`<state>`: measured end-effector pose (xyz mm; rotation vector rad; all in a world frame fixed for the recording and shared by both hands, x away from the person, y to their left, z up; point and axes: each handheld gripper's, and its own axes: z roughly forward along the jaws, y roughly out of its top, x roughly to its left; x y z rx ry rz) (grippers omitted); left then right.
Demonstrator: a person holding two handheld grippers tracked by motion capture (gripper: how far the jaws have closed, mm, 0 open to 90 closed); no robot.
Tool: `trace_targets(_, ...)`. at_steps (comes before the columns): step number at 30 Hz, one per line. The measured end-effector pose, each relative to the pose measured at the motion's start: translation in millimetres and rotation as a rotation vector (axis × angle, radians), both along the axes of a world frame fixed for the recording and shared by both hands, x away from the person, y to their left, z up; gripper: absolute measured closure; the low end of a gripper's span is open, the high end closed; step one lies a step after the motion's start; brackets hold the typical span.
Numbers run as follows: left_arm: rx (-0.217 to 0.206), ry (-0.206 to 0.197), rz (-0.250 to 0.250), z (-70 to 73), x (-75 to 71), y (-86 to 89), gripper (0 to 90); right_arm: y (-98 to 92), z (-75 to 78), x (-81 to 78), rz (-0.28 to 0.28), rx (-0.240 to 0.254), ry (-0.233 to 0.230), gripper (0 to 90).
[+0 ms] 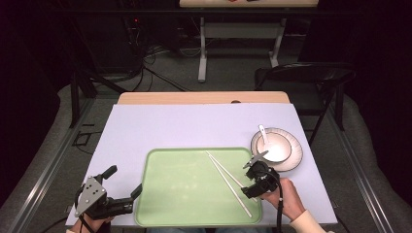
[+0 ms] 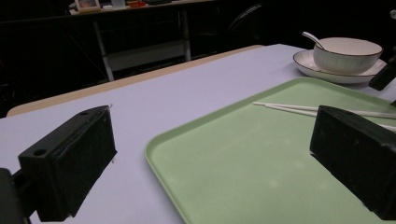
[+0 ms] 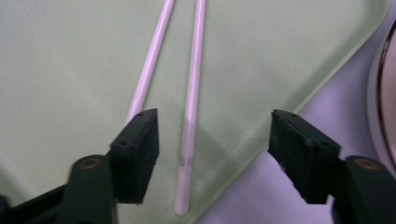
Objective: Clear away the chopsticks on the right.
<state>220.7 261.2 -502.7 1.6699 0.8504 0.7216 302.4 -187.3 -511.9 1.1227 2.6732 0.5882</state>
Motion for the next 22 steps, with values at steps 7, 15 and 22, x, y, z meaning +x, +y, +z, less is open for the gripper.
trace_targets(7, 0.001, 0.003, 0.0, 0.1, 0.1, -0.2, 0.0, -15.2, 12.8, -3.4, 0.037, 0.042, -0.129, 12.7)
trace_targets(15, 0.001, 0.003, 0.001, 0.0, 0.3, -0.2, 0.0, -45.4, 20.8, -22.0, 0.037, 0.092, -0.267, 4.4)
trace_targets(22, 0.002, 0.003, -0.001, 0.2, 0.8, -0.6, 0.0, -76.1, 16.2, -48.3, 0.002, 0.106, -0.304, 0.0)
